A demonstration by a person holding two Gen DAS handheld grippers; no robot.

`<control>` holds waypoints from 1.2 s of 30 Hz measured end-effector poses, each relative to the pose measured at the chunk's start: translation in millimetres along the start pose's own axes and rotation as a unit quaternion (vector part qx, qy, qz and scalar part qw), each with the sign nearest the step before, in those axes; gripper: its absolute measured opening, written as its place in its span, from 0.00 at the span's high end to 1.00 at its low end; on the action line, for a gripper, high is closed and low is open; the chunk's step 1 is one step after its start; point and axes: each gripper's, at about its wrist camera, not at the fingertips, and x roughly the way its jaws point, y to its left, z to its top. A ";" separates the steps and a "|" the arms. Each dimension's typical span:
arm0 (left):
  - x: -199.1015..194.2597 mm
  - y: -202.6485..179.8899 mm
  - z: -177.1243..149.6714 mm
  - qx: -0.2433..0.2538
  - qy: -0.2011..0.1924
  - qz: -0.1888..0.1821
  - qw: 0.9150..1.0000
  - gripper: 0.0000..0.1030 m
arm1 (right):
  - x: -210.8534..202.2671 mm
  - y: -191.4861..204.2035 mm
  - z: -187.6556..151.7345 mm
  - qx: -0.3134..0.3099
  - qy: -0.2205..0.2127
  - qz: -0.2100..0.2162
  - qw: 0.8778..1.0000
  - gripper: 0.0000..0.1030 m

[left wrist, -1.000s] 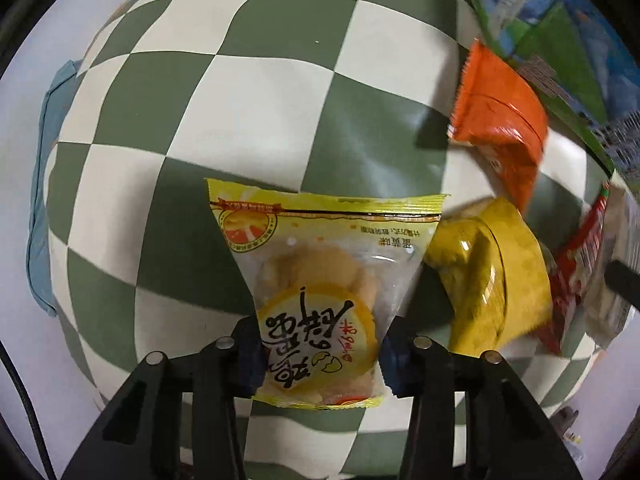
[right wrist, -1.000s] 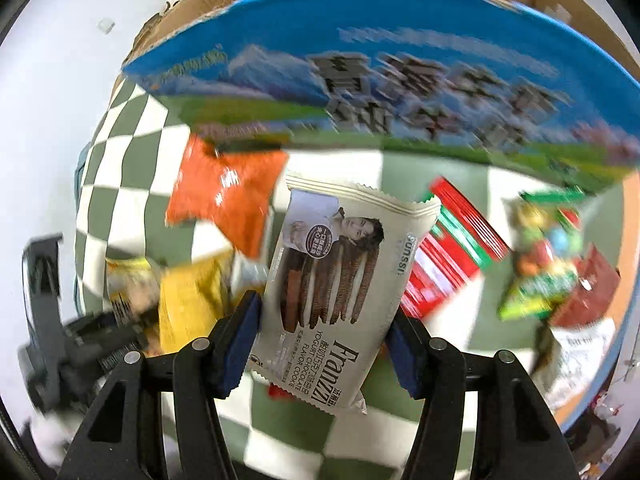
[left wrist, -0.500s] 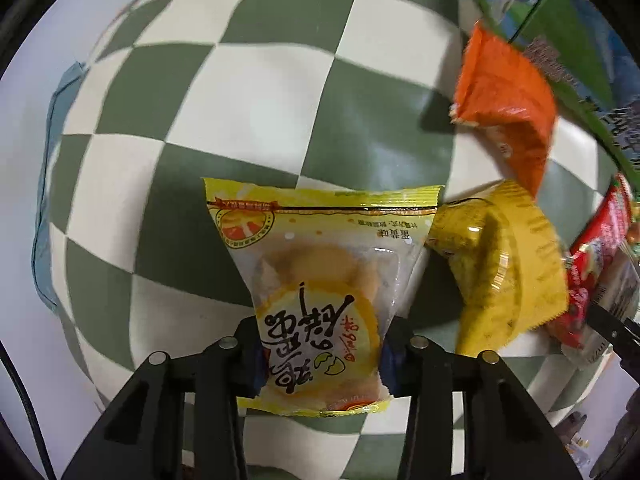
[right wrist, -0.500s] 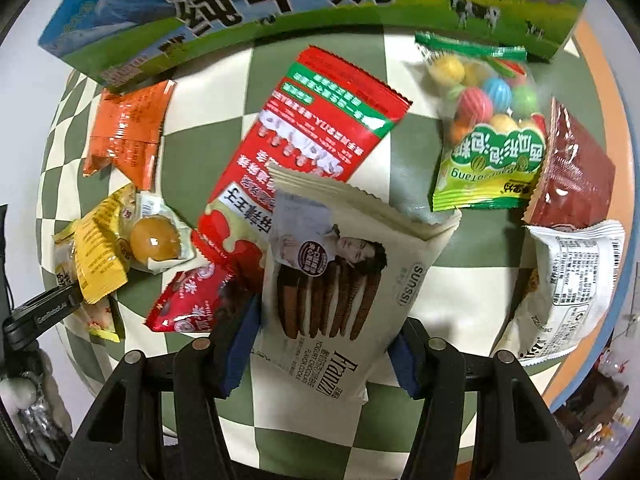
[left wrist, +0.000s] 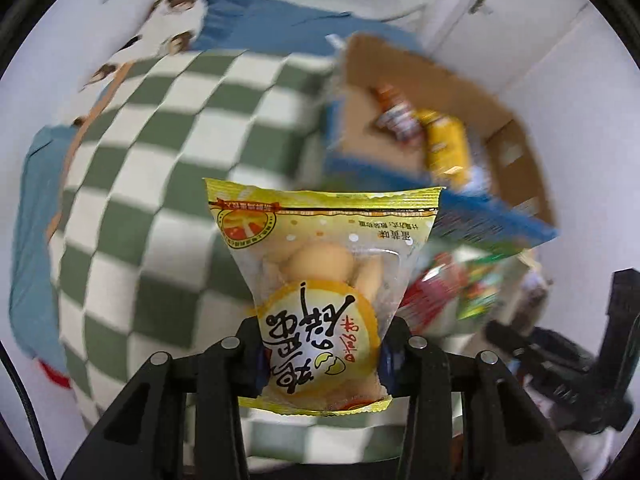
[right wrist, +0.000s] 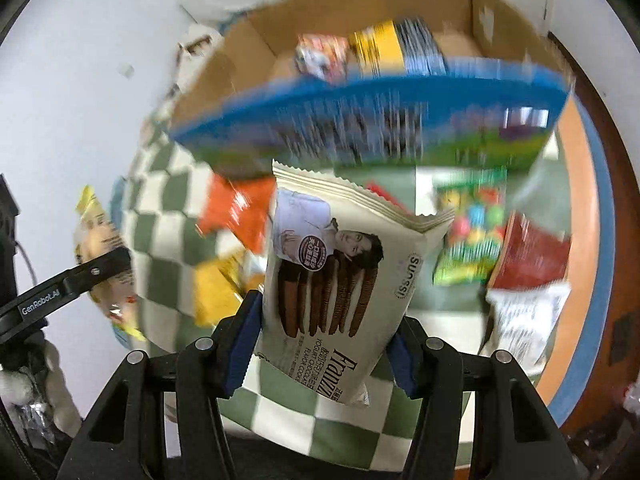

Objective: Organize snacks
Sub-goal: 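Carry both packs into the box and open both tools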

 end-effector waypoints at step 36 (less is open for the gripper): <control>180.3 -65.3 235.2 0.061 0.128 0.092 0.986 0.09 | 71.0 -86.3 288.4 -0.035 0.076 -0.151 0.985 0.06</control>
